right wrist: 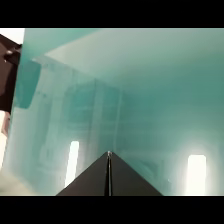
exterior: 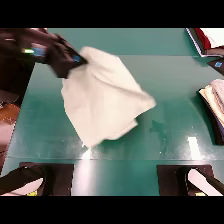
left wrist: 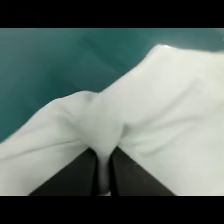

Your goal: Fold the shirts.

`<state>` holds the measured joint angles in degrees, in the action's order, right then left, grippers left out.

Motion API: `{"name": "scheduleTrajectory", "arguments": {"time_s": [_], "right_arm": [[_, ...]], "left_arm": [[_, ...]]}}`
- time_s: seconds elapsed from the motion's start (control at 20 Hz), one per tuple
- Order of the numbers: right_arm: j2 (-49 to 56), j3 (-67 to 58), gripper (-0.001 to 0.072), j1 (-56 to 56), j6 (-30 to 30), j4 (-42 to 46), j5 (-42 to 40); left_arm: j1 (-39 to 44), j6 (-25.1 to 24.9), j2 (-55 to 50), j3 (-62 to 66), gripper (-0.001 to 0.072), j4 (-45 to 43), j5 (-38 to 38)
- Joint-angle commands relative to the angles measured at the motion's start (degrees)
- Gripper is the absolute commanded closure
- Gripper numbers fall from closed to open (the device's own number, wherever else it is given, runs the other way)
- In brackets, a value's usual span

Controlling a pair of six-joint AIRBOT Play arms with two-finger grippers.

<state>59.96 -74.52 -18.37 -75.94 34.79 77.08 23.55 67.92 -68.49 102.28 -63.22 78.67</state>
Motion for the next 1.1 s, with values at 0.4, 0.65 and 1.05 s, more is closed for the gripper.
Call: {"name": "scheduleTrajectory", "arguments": {"time_s": [0.4, 0.65, 1.05], "right_arm": [[0.00, -2.36, 0.0694, 0.04, -0.02, -0.20, 0.07], [0.00, 0.79, 0.0694, 0.04, -0.02, -0.22, -0.42], [0.00, 4.26, 0.0694, 0.04, -0.02, -0.31, -2.23]], "left_arm": [[-6.19, 10.29, -19.54, 0.28, 0.0067, -3.21, 7.85], [-11.45, 12.72, -10.34, -19.78, 0.0066, -3.41, 4.31], [-10.05, 8.17, -2.58, -62.31, 0.0067, 17.00, -22.27]]}}
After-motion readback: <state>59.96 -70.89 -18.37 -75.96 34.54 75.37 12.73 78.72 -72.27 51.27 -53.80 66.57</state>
